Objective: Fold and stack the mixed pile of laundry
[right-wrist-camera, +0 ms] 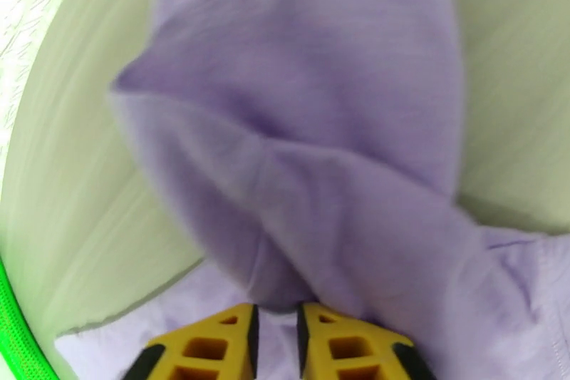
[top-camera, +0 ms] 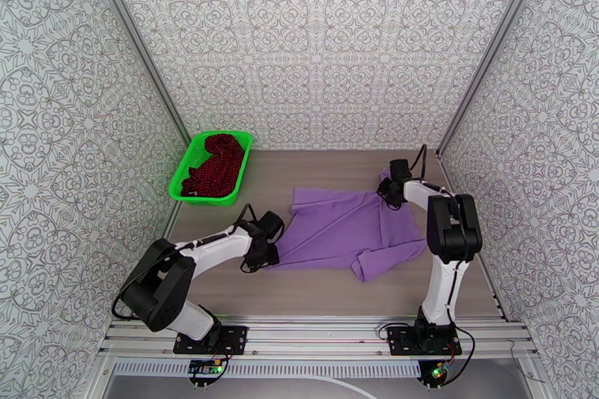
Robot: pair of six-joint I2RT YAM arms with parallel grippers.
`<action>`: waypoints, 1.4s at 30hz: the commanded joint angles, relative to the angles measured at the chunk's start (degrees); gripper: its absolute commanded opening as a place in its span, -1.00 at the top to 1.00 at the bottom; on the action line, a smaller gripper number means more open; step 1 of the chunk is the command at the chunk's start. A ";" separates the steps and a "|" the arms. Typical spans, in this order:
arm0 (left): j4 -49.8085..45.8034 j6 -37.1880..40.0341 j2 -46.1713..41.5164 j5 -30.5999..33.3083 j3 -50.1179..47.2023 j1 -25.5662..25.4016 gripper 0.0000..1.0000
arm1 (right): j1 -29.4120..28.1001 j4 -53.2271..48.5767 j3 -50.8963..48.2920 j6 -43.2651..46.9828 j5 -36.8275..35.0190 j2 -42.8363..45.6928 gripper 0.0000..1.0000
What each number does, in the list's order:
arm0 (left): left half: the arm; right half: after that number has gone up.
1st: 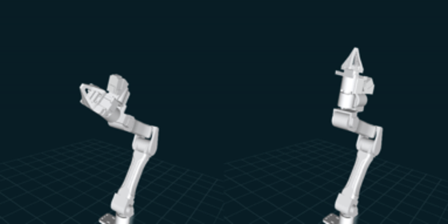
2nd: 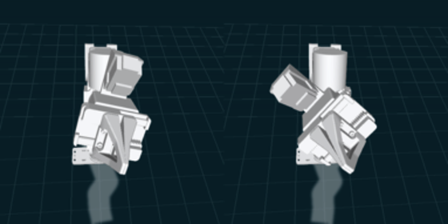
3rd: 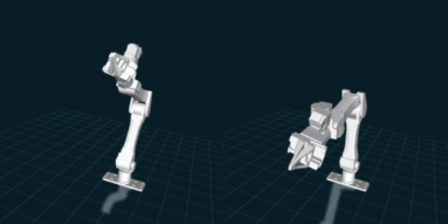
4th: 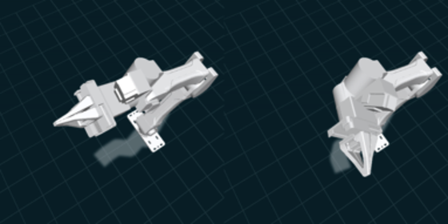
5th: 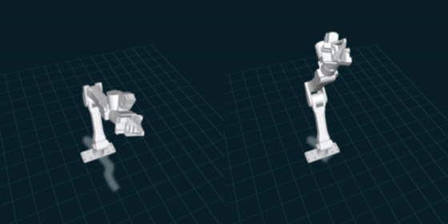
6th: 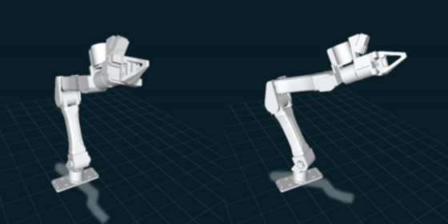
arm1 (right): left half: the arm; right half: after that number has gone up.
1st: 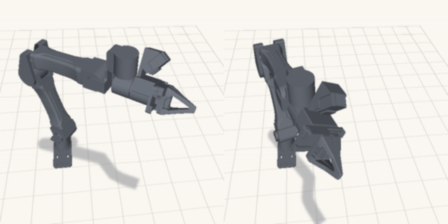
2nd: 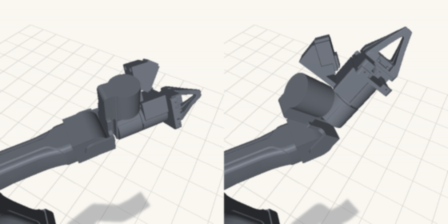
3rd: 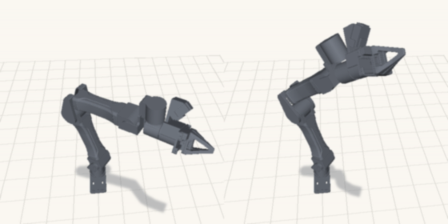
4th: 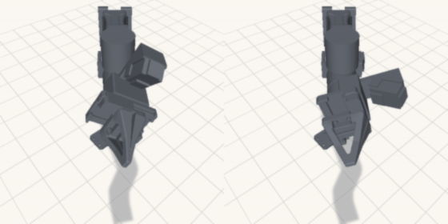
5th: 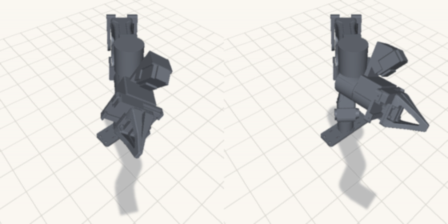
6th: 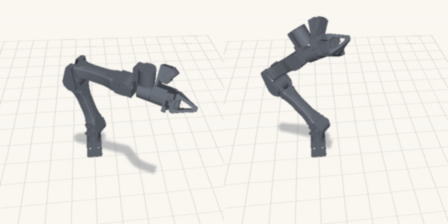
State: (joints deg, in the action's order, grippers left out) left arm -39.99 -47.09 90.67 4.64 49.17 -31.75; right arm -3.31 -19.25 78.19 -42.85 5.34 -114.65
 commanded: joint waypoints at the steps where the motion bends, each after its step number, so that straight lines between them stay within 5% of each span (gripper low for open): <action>1: 0.16 5.04 -0.61 5.99 5.81 1.41 -0.30 | -0.38 -2.07 0.65 9.56 6.02 9.33 0.32; 8: -3.98 7.74 -5.71 4.63 9.99 4.61 -0.36 | -1.17 -12.64 -7.45 19.48 -0.24 24.02 -0.05; 14: 3.20 11.78 -0.67 -0.78 11.52 6.55 -0.36 | -0.63 -16.74 -2.05 22.46 -1.72 17.47 -0.24; 19: 6.07 11.90 7.72 -3.46 16.28 1.91 -0.35 | -0.47 -20.58 2.36 20.70 -2.66 9.32 0.32; 27: 8.85 7.55 14.86 -3.20 12.42 -2.99 -0.36 | -1.78 -15.10 -17.20 12.88 1.37 13.36 0.93; 33: 8.65 2.76 13.71 -0.08 2.47 -1.11 -0.36 | -1.72 -15.11 -28.50 7.21 -5.18 21.86 0.98; 42: 6.94 -3.75 2.00 3.67 -13.37 2.40 -0.37 | 1.29 -23.11 -20.52 9.30 -14.60 26.34 0.78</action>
State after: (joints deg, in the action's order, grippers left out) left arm -19.68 -46.11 91.09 7.92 43.86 -31.00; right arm -3.36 -39.31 53.89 -34.13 -4.69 -89.67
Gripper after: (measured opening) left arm 0.683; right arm 0.103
